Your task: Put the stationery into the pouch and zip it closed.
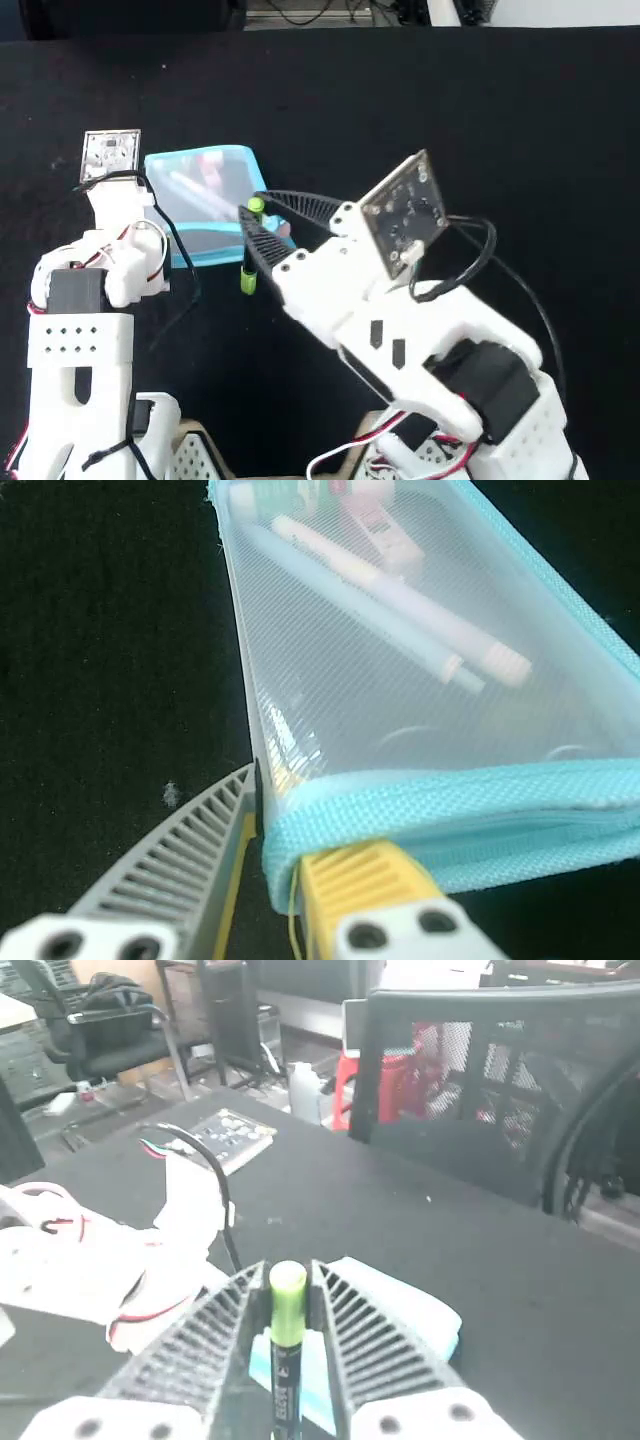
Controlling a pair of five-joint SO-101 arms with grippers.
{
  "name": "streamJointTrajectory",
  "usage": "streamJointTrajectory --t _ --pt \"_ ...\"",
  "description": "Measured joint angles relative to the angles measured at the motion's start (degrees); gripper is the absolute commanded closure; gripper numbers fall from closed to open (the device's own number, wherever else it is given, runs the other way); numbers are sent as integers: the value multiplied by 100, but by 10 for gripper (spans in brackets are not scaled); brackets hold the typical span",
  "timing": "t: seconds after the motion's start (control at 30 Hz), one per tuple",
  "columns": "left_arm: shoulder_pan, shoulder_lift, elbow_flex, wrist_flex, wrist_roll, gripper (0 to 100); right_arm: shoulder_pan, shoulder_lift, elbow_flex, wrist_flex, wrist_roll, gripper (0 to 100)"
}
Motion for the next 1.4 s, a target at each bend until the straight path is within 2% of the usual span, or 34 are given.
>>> streamJointTrajectory --t 0.47,0.7,0.9,1.1,1.4 --pt "0 0 0 0 0 970 -53 -9 615 -1196 0 987" --pt "0 0 0 0 0 970 -53 -53 1495 -1943 0 987" --pt "0 -18 35 0 0 970 -53 -774 2497 -2919 26 987" --pt "0 -18 35 0 0 970 -62 -1705 3675 -3912 659 987" --pt "0 -18 35 -35 0 970 -62 -2189 4440 -4281 800 987"
